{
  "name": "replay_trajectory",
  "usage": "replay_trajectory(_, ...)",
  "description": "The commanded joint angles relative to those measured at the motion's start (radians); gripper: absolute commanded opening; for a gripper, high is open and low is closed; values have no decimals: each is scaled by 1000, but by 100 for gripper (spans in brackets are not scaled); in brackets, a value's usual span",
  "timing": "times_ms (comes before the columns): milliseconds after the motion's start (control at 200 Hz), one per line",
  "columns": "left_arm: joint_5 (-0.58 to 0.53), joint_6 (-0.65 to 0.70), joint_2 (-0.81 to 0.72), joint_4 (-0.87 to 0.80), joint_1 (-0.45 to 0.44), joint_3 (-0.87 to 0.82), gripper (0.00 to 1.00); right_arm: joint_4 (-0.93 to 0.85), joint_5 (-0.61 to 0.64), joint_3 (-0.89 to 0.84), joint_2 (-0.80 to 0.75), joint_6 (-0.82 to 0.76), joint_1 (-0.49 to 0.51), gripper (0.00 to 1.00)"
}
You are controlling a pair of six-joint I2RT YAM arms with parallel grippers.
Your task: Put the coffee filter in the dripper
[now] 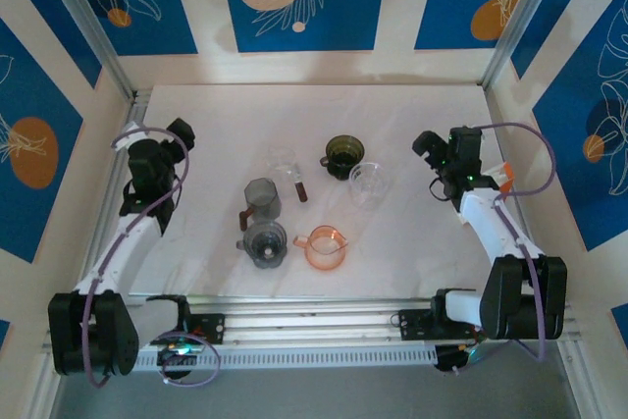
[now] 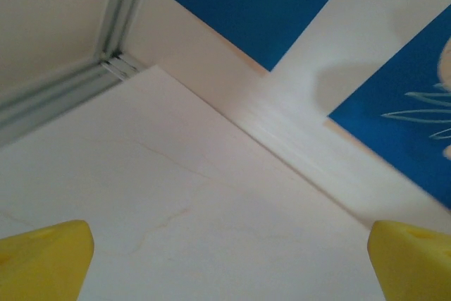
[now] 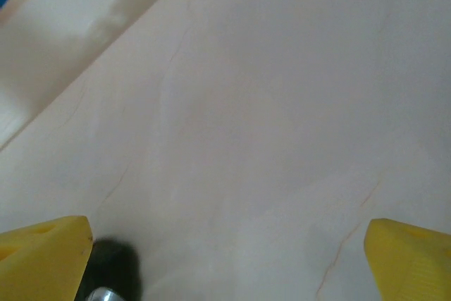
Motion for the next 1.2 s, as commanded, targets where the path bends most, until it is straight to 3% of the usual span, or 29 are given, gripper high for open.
replay_trajectory(0,193,-179,-50,65,6,-69,100,-161,-125,59,-43,-22,68,99)
replay_trajectory(75,301,-206,-72,80,2,-68,100,-249,-131,98,-39,-57,143,99)
replay_trajectory(240,472,-131,-56,-148,-88,50,100,-382,-44,143,-14,-99,325,99)
replay_trajectory(405,501,-116,-107,-185,-202,3,98,-440,57,135,-24,-102,475,96)
replay_trajectory(540,496,-93,-160,-241,-253,-47,97,-483,103,110,-32,-15,426,89)
replay_trajectory(745,502,-81,-222,-280,-279,-116,97,-410,-63,97,50,12,283,76)
replay_trajectory(875,520,-85,-245,-270,-279,-147,98,-374,-105,137,137,15,276,70)
replay_trajectory(1196,535,-85,-254,-295,-280,-142,97,-390,-73,189,248,56,282,46)
